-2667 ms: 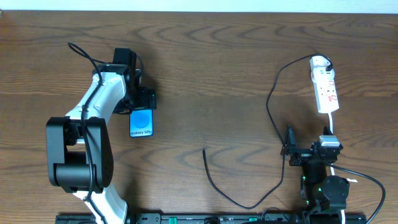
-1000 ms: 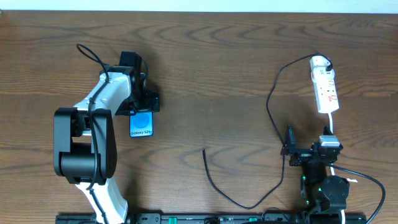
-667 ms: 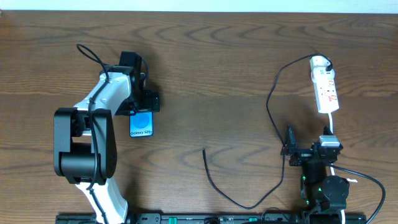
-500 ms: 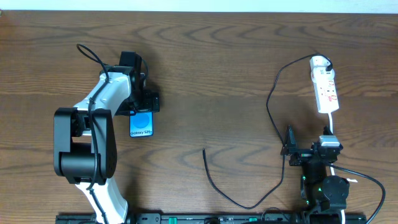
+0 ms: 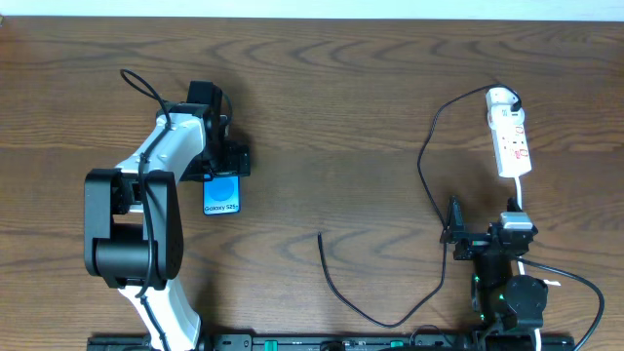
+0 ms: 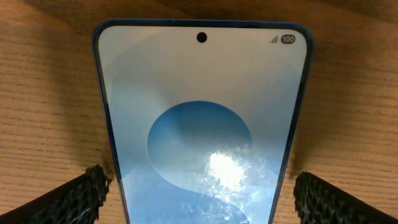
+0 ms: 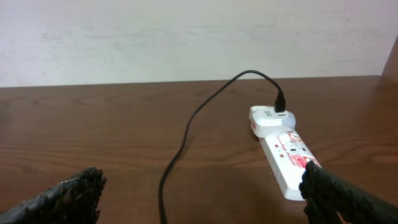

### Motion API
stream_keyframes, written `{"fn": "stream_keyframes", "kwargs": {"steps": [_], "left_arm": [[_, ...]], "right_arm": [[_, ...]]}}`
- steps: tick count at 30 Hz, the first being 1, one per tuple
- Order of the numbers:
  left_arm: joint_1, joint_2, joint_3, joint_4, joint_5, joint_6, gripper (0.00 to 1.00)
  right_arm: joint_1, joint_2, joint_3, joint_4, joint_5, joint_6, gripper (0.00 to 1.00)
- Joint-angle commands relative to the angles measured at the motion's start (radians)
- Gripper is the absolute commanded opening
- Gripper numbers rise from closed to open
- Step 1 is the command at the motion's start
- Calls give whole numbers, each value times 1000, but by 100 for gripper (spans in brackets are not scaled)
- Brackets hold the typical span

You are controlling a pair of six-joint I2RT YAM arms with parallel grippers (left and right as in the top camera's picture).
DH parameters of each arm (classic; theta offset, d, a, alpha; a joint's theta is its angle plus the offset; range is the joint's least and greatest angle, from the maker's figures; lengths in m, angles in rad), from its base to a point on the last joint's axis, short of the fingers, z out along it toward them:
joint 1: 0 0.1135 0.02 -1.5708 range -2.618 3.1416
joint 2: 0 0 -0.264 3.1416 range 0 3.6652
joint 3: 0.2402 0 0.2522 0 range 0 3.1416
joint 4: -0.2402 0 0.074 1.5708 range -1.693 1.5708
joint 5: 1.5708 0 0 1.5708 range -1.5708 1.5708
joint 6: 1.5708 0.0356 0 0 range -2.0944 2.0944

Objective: Plug charger to phone and switch on socket
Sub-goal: 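Close the left gripper on the phone's bottom end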

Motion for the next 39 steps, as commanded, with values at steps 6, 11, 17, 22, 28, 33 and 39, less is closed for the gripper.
{"fn": "stream_keyframes", "kwargs": {"steps": [6,11,17,22,28,33,39], "left_arm": [[-2,11,-27,-6,-2,-10,98],[-2,11,-56,24,-2,-10,98],[-2,11,-63,34,-2,-10,98],[-2,11,-63,34,-3,-10,98],[-2,11,-63,35,-2,-10,98],[-2,11,-63,35,-2,-10,98],[-2,11,-63,35,-2,-10,98]], "right_arm": [[6,-7,-1,-4,-2,-12,99],[6,-7,-1,-4,-2,-12,99],[6,-7,-1,-4,-2,-12,99],[6,-7,-1,-4,-2,-12,99],[6,-7,-1,-4,-2,-12,99],[6,-7,-1,-4,-2,-12,99],[6,-7,-1,-4,-2,-12,99]]}}
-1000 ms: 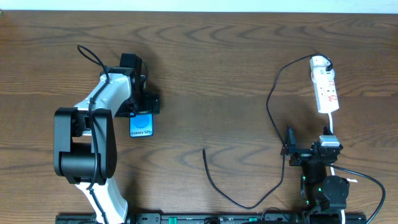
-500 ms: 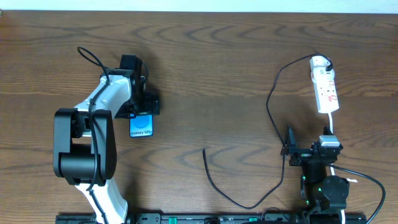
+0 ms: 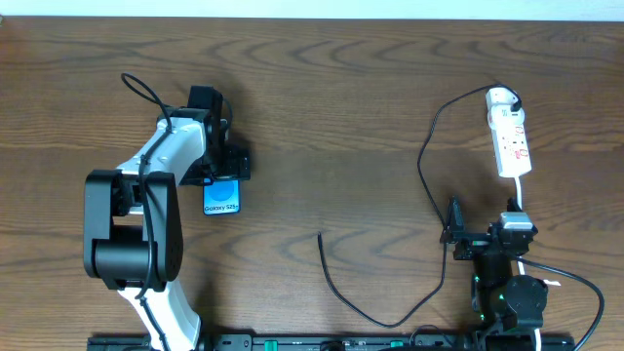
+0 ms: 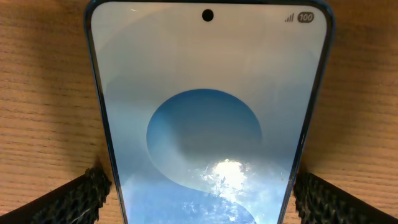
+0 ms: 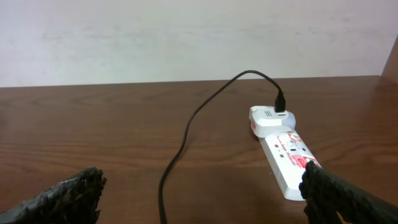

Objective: Plug charger to phone and switch on socket
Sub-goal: 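Close the left gripper on the phone's bottom end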

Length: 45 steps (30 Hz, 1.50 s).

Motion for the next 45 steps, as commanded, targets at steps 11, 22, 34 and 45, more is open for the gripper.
{"fn": "stream_keyframes", "kwargs": {"steps": [11,22,34,45], "left_arm": [[-2,17,-24,8,-1,-10,98],[-2,17,-24,8,-1,-10,92],[-2,17,-24,8,-1,-9,86],[-2,17,-24,8,-1,-10,82]], "right_arm": [[6,-7,-1,-4,-2,-12,99],[6,-7,-1,-4,-2,-12,99],[6,-7,-1,-4,-2,-12,99],[6,-7,-1,-4,-2,-12,99]]}}
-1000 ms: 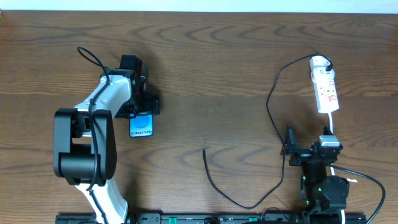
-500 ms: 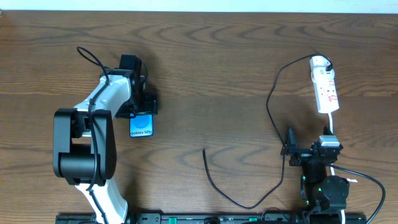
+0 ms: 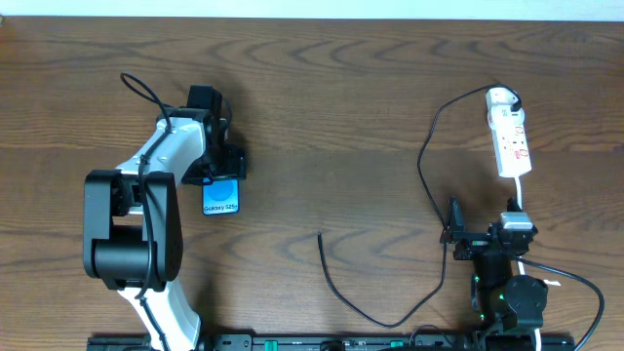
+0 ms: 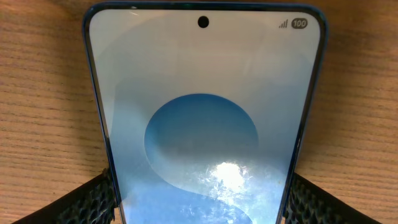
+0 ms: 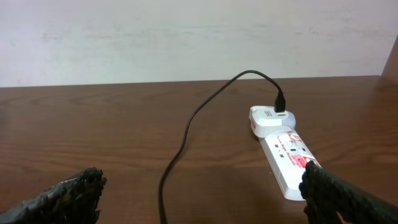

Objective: Plug charger to phone and switch on socket
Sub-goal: 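Close the left gripper on the phone's bottom end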

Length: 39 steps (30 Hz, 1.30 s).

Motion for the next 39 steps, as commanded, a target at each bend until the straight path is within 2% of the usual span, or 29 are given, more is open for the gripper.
{"fn": "stream_keyframes", "kwargs": {"steps": [1,23,39], "left_arm": [[-2,17,-24,1,1,-9,82],[-2,17,-24,1,1,-9,82],[-2,17,-24,1,1,-9,72]], "right_arm": [[6,-7,-1,-4,-2,-11,99],[6,-7,-1,-4,-2,-12,99],[6,-7,-1,-4,-2,-12,99]]}}
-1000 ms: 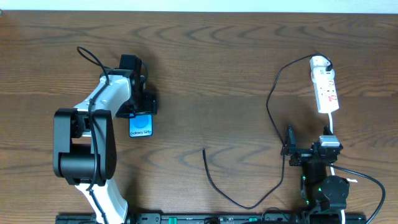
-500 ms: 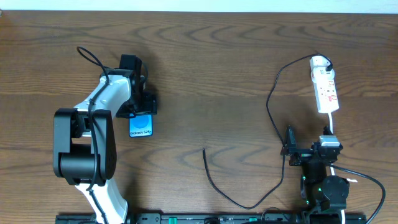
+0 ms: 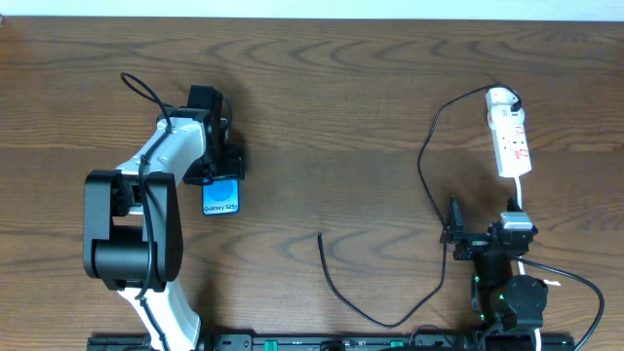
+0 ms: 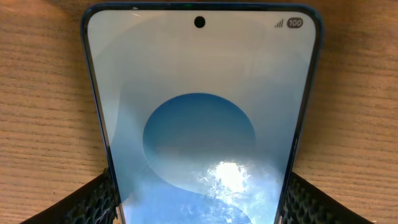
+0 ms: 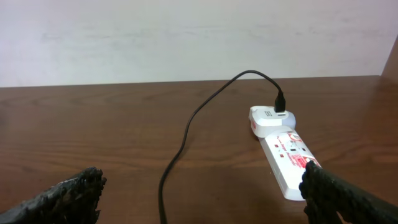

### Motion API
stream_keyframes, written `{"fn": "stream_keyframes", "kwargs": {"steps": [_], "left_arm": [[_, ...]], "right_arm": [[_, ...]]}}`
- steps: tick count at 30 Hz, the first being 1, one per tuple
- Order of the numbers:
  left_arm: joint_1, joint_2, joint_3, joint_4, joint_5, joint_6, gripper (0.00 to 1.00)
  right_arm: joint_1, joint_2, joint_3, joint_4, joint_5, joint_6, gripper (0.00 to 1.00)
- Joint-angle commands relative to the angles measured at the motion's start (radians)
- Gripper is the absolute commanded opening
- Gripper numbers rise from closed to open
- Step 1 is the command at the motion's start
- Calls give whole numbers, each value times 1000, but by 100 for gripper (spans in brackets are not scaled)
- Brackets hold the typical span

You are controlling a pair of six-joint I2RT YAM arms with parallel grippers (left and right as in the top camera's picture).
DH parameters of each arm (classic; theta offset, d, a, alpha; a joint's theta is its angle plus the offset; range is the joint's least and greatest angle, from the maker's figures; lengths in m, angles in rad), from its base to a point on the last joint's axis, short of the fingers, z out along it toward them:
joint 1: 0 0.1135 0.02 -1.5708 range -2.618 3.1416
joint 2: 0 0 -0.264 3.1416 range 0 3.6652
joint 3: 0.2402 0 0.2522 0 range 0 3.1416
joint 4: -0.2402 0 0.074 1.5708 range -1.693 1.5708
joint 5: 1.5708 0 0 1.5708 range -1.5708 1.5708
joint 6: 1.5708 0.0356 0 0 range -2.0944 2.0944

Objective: Plug charger to phone and switch on socket
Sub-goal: 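Close the left gripper on the phone's bottom end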

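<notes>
A blue-edged phone (image 3: 221, 198) lies screen up on the table's left side, its lit screen (image 4: 199, 112) filling the left wrist view. My left gripper (image 4: 199, 194) is shut on the phone, with its black fingers (image 4: 93, 200) pressed against both long edges. The white power strip (image 3: 511, 136) lies at the far right with a white charger (image 5: 270, 118) plugged into its far end. The black cable (image 3: 425, 175) loops down the table to a free end (image 3: 321, 237). My right gripper (image 5: 202, 193) stands open and empty just short of the strip (image 5: 286, 158).
The cable's slack (image 3: 390, 322) curves along the front of the table between the two arms. The left arm's body (image 3: 132, 224) stands front left. A pale wall (image 5: 199, 37) backs the table's far edge.
The left fingers stay against the phone's edges and the phone sits a touch further left in the wrist view. The right arm, cable and strip are unmoved.
My left gripper first stood open astride the phone's top end with a gap on each side. It then came closer over the phone, still open. After that its fingers were closed on the phone's edges, and they hold it now. The right arm stayed still.
</notes>
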Motion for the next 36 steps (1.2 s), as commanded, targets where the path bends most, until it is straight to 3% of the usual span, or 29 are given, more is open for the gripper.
{"fn": "stream_keyframes", "kwargs": {"steps": [1,13,19,23,26,36], "left_arm": [[-2,18,-24,1,2,-10,71],[-2,18,-24,1,2,-10,54],[-2,18,-24,1,2,-10,29],[-2,18,-24,1,2,-10,20],[-2,18,-24,1,2,-10,8],[-2,18,-24,1,2,-9,8]], "right_arm": [[6,-7,-1,-4,-2,-12,99],[6,-7,-1,-4,-2,-12,99],[6,-7,-1,-4,-2,-12,99],[6,-7,-1,-4,-2,-12,99],[6,-7,-1,-4,-2,-12,99],[6,-7,-1,-4,-2,-12,99]]}}
